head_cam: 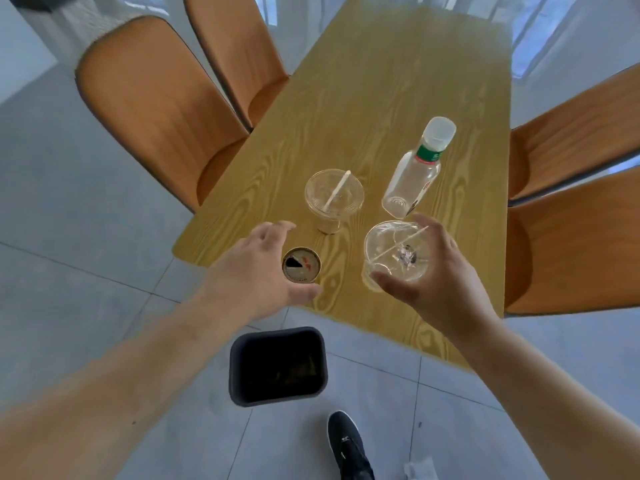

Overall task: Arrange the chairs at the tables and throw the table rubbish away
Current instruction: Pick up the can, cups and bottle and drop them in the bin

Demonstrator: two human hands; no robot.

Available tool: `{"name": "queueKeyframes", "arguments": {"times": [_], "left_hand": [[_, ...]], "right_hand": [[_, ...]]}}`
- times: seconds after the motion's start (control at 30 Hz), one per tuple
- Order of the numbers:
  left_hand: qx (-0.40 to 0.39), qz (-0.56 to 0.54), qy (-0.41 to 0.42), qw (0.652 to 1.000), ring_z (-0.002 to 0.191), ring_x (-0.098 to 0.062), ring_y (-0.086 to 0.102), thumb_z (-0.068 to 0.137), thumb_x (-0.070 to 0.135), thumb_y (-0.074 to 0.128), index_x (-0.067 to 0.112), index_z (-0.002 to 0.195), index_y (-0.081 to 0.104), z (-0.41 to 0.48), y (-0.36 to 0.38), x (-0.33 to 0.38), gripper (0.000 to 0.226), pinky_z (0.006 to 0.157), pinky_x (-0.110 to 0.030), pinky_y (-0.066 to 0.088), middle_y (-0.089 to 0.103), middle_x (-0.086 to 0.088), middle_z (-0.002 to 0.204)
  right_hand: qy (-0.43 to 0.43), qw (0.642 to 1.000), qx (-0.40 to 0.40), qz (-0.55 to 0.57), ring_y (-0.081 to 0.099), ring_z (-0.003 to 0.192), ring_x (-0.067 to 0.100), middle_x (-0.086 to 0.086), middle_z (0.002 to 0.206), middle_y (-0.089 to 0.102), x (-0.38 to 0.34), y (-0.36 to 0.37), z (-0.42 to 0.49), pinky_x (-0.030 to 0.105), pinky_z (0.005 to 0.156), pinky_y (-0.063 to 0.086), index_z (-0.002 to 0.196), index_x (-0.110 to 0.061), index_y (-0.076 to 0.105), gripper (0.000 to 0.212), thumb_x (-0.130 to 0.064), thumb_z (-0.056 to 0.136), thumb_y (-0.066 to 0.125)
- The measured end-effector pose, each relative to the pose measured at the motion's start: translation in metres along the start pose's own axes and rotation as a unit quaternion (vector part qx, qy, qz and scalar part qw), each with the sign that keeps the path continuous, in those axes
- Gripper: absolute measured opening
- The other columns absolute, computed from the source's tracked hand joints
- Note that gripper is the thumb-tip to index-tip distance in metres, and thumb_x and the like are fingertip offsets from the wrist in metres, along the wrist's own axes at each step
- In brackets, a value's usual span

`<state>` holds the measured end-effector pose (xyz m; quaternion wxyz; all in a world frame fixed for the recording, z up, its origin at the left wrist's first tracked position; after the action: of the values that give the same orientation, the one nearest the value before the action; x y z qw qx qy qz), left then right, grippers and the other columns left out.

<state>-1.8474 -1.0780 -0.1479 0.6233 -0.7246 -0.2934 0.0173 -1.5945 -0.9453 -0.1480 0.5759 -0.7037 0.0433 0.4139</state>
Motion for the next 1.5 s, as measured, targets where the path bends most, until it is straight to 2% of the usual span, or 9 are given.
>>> {"name": "queueKeyframes", "arguments": {"times": [0.1,0.17,0.3,0.37,0.5,0.8,0.97,1.3,1.5], "left_hand": [[-0.007,0.003,-0.003,1.0,0.119,-0.02,0.054,0.061,0.088,0.067,0.037,0.145,0.028,0.008,0.019,0.002,0.106,0.081,-0.035,0.047,0.046,0.007,0.144],[0.003,0.012,-0.003,1.0,0.103,-0.018,0.058,0.063,0.084,0.07,0.034,0.135,0.041,0.012,0.023,0.002,0.093,0.073,-0.034,0.047,0.056,0.009,0.124],[0.017,0.016,0.004,1.0,0.087,-0.015,0.057,0.063,0.08,0.072,0.034,0.117,0.047,0.005,0.021,-0.006,0.075,0.069,-0.035,0.051,0.057,0.012,0.102],[0.022,0.01,0.004,1.0,0.085,-0.015,0.057,0.063,0.08,0.073,0.035,0.115,0.048,-0.004,0.015,-0.015,0.074,0.069,-0.035,0.052,0.057,0.012,0.101],[0.049,-0.003,-0.012,0.999,0.085,-0.013,0.056,0.06,0.081,0.072,0.039,0.113,0.049,-0.034,-0.001,-0.039,0.072,0.064,-0.034,0.048,0.056,0.016,0.1],[0.034,-0.022,-0.026,0.999,0.084,-0.011,0.053,0.059,0.079,0.072,0.042,0.11,0.046,-0.123,-0.006,-0.103,0.068,0.067,-0.033,0.048,0.052,0.018,0.097],[0.016,-0.037,-0.034,0.999,0.084,-0.008,0.054,0.056,0.08,0.07,0.046,0.105,0.044,-0.14,0.027,-0.13,0.065,0.072,-0.037,0.053,0.054,0.019,0.096],[0.01,-0.083,-0.049,0.995,0.088,-0.013,0.058,0.056,0.076,0.077,0.046,0.112,0.045,-0.11,0.157,-0.186,0.071,0.069,-0.037,0.053,0.056,0.018,0.103],[-0.006,-0.099,-0.064,0.993,0.089,-0.012,0.059,0.051,0.08,0.073,0.044,0.115,0.045,-0.093,0.198,-0.2,0.079,0.072,-0.04,0.054,0.058,0.019,0.106]], "right_hand": [[-0.013,1.0,0.011,0.009,0.051,0.116,0.007,-0.004,0.15,0.05,0.003,0.002,0.004,0.035,0.085,0.047,0.151,-0.04,0.029,0.105,-0.084,0.067,0.075],[-0.019,1.0,0.005,0.01,0.052,0.115,0.005,-0.005,0.15,0.05,0.001,0.003,0.005,0.032,0.084,0.045,0.151,-0.039,0.03,0.105,-0.082,0.068,0.077],[-0.027,1.0,-0.006,0.015,0.057,0.115,0.008,-0.009,0.149,0.049,-0.012,0.009,0.003,0.035,0.084,0.046,0.151,-0.04,0.031,0.105,-0.082,0.066,0.077],[-0.035,0.999,-0.015,0.016,0.058,0.116,0.008,-0.01,0.148,0.049,-0.026,0.017,0.0,0.034,0.083,0.046,0.15,-0.041,0.031,0.105,-0.083,0.066,0.077],[-0.058,0.998,-0.023,0.028,0.057,0.108,0.002,-0.012,0.145,0.049,-0.063,0.039,-0.013,0.017,0.074,0.04,0.148,-0.042,0.031,0.104,-0.084,0.064,0.077],[-0.059,0.997,-0.05,0.018,0.054,0.105,0.0,-0.015,0.146,0.047,-0.114,0.091,-0.09,0.029,0.081,0.045,0.15,-0.041,0.03,0.105,-0.084,0.065,0.074],[-0.028,0.996,-0.08,0.013,0.053,0.11,0.001,-0.022,0.141,0.043,-0.088,0.135,-0.117,0.031,0.083,0.043,0.15,-0.043,0.028,0.105,-0.087,0.065,0.069],[0.017,0.992,-0.122,-0.023,0.064,0.11,0.014,-0.009,0.144,0.048,0.017,0.267,-0.104,0.032,0.075,0.048,0.148,-0.041,0.027,0.105,-0.081,0.063,0.076],[0.04,0.989,-0.131,-0.065,0.058,0.121,0.025,-0.001,0.149,0.044,0.053,0.318,-0.105,0.04,0.088,0.051,0.151,-0.033,0.024,0.106,-0.074,0.069,0.078]]}}
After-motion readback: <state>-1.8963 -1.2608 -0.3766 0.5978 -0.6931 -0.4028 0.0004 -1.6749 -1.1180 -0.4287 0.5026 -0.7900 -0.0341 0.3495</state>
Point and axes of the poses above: each hand's wrist, its own z-axis towards the middle knuckle, its own y-axis out of the palm, x = y × z, the point moved 3 cm from there along z, towards the middle knuckle
